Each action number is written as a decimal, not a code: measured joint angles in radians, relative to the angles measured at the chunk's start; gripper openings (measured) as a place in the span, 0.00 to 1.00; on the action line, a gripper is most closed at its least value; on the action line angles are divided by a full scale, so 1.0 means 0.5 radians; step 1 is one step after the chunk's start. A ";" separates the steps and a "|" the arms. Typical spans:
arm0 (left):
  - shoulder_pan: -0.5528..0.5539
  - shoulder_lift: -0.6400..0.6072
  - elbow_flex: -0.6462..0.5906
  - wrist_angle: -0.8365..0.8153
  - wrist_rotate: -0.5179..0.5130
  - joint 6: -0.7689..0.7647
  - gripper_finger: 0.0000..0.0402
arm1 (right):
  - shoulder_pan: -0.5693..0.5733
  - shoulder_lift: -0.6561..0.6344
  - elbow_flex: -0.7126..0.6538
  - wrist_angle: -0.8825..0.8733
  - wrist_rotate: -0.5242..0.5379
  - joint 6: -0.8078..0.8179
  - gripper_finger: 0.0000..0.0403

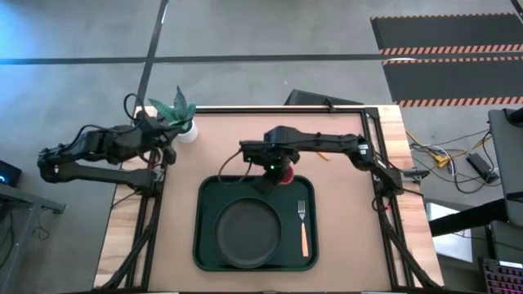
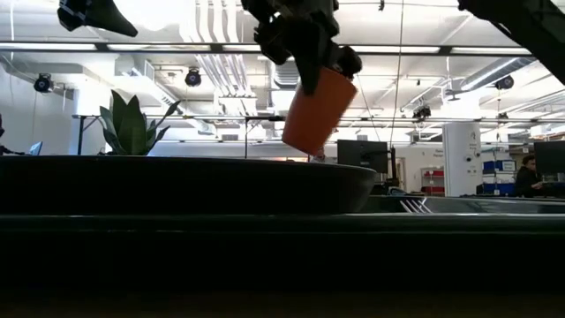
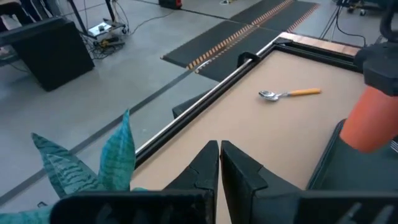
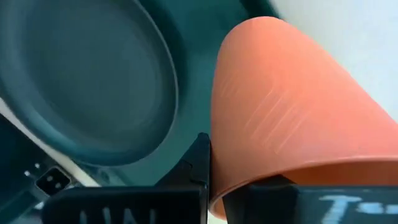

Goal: Pick and place plate/cup/fork/spoon on tray
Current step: Put the orange cup on the black serving tray to the top right of the black plate

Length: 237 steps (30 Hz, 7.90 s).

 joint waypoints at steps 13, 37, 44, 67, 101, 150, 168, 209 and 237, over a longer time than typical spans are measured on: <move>0.001 0.071 -0.026 0.000 0.003 0.000 0.00 | 0.136 -0.002 -0.098 0.009 -0.291 0.225 0.02; 0.001 0.214 -0.026 0.002 0.061 0.000 0.00 | 0.108 0.007 -0.633 0.081 -0.264 0.117 0.02; 0.001 0.242 -0.026 0.003 0.060 0.000 0.00 | 0.049 0.019 -0.651 0.214 -0.249 0.073 0.02; 0.002 0.245 -0.026 0.008 0.060 -0.001 0.00 | 0.014 0.009 -0.424 0.238 -0.161 0.013 0.15; -0.032 1.532 0.415 0.604 1.176 1.204 0.26 | 0.263 -0.991 0.060 0.040 1.269 0.254 0.25; -0.236 2.512 0.958 0.824 1.196 2.051 0.42 | 0.283 -1.369 0.059 0.078 1.456 0.053 0.22; -0.191 2.588 0.958 0.884 1.190 2.045 0.15 | 0.283 -1.369 0.059 0.080 1.456 0.052 0.21; -0.432 1.236 0.018 -0.180 1.549 -0.156 0.00 | 0.282 -1.366 -0.201 0.092 1.462 0.069 0.19; -0.443 1.431 -0.041 0.040 1.259 0.046 0.00 | 0.282 -1.366 -0.252 0.093 1.456 0.120 0.20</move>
